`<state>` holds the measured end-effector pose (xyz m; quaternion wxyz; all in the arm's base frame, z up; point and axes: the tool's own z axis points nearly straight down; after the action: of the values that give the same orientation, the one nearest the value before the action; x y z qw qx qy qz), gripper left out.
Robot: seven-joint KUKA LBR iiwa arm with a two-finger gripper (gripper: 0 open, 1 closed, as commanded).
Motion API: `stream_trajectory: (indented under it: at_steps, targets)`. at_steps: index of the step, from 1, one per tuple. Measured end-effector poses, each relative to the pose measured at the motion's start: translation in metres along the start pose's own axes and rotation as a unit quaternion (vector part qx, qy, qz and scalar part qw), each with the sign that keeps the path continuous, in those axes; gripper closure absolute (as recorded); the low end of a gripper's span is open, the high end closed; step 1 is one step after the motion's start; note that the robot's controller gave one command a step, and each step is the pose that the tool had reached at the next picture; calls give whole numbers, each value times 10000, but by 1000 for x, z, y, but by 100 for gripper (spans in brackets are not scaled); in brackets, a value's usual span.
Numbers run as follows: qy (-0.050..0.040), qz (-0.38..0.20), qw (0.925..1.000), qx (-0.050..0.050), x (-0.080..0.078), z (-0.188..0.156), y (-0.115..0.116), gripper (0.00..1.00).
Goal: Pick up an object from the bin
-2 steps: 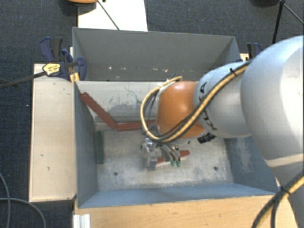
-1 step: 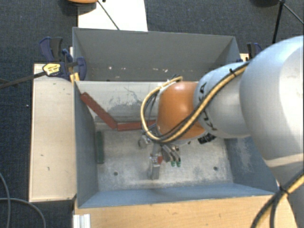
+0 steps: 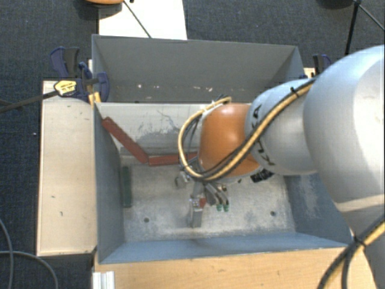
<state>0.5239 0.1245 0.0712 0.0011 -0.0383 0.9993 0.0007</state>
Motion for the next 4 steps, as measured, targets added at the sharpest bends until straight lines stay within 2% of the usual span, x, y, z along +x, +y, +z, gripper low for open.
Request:
stream_trajectory:
  at_steps: [1, 2, 3, 4]
  targets:
    - [-13, -566, 9984, -8, 15, -1, -14, 0]
    - [2, -987, 9951, 2, 21, -7, -54, 0]
    - [24, -1551, 9879, 2, 42, -34, -66, 0]
    - [-19, -2958, 9552, 3, 9, 0, -80, 100]
